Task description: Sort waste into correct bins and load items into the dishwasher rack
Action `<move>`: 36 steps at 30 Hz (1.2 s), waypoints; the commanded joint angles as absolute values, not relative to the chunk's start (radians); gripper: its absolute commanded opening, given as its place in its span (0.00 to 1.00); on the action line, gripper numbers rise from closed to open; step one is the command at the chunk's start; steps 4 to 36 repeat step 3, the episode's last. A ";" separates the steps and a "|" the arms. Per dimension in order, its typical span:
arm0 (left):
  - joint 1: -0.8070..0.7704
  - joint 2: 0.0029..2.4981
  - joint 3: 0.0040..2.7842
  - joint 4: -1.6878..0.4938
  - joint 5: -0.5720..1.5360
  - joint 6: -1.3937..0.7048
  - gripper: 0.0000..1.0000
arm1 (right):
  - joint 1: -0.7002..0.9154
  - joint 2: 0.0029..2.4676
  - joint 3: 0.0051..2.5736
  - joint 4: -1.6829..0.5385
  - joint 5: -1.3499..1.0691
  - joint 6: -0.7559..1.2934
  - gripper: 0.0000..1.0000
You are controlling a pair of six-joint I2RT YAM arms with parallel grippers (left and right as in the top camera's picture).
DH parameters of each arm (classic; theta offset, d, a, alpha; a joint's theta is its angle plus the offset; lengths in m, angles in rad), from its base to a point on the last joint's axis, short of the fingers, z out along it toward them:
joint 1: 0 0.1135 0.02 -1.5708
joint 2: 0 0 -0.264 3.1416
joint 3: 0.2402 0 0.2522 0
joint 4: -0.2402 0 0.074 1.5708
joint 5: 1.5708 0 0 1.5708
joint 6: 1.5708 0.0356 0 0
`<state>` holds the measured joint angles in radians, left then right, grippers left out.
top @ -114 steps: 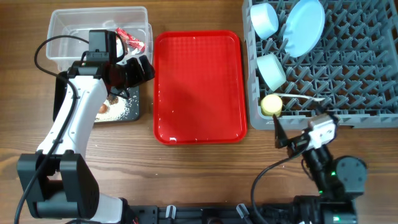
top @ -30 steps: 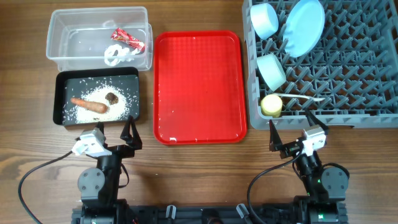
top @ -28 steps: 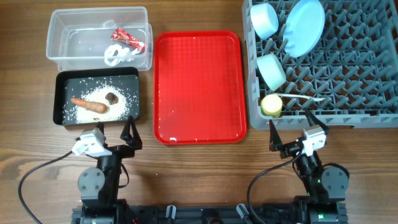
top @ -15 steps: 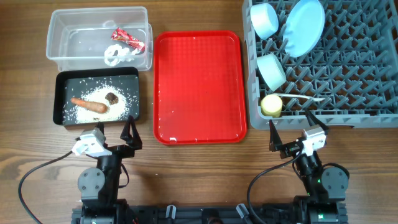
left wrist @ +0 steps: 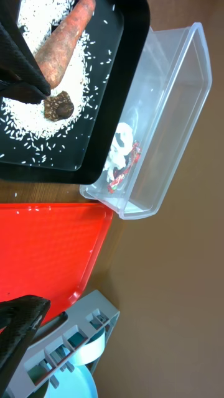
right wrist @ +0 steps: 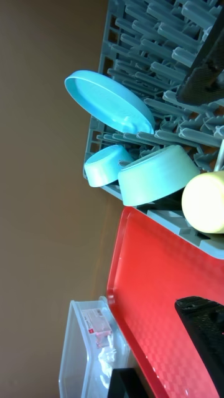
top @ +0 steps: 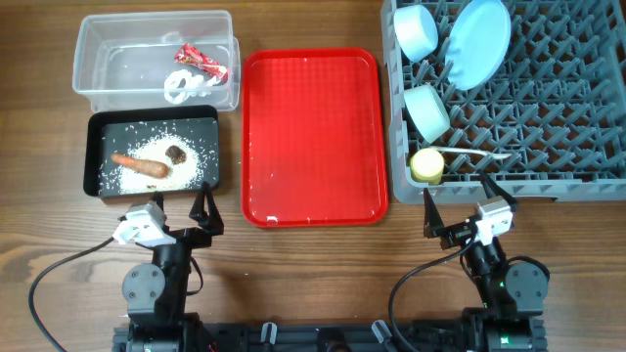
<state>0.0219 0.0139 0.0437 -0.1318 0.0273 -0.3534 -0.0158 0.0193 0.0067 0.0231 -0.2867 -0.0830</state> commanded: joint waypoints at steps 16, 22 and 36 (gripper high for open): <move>0.031 0.003 0.032 -0.129 0.040 -0.348 1.00 | -0.011 0.011 0.005 0.026 -0.285 -0.072 1.00; 0.031 0.003 0.032 -0.129 0.040 -0.348 1.00 | -0.011 0.011 0.005 0.026 -0.285 -0.072 1.00; 0.031 0.003 0.032 -0.129 0.040 -0.348 1.00 | -0.011 0.011 0.005 0.026 -0.285 -0.072 1.00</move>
